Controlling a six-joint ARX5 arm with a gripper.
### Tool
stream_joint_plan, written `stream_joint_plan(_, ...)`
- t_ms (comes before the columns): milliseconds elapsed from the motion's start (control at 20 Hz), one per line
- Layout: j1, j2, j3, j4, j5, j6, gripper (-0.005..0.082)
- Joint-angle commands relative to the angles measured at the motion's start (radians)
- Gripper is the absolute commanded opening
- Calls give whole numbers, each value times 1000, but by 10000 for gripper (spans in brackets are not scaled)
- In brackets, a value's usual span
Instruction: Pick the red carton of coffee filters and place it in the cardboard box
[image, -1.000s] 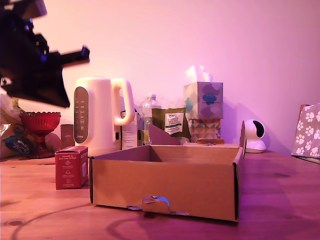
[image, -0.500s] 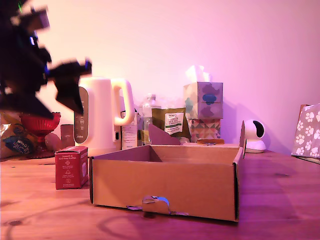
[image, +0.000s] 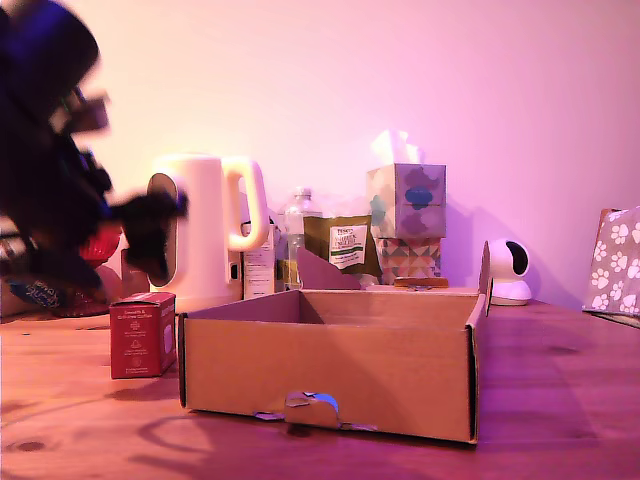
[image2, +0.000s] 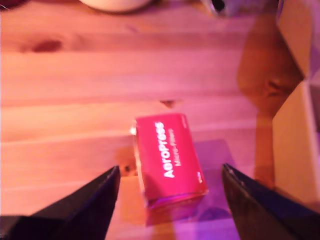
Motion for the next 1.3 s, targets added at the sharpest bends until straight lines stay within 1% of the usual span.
stream_joint_plan(0,12,50,31,16,16,16,593)
stream_joint_plan(150,40,121,59,12,23,23,591)
stream_joint_plan(250,57,136,62,11,32,26,587)
stream_joint_plan(300,65,136,62,11,40,32,570)
stream_joint_plan(350,72,136,63,10,52,32,520)
stream_joint_plan(500,92,136,63,-17,138,47,262)
stream_joint_plan(550,92,135,63,-30,153,49,201)
stream_joint_plan(600,92,127,63,-43,161,53,183)
stream_joint_plan(750,91,54,63,-99,195,71,183)
stream_joint_plan(800,91,8,63,-119,195,102,183)
stream_joint_plan(850,91,-43,63,-148,195,118,183)
stream_joint_plan(900,91,-98,63,-170,195,121,183)
stream_joint_plan(950,92,-158,63,-184,195,134,183)
stream_joint_plan(1150,86,-328,63,-230,201,147,183)
stream_joint_plan(1250,68,-349,63,-242,232,148,183)
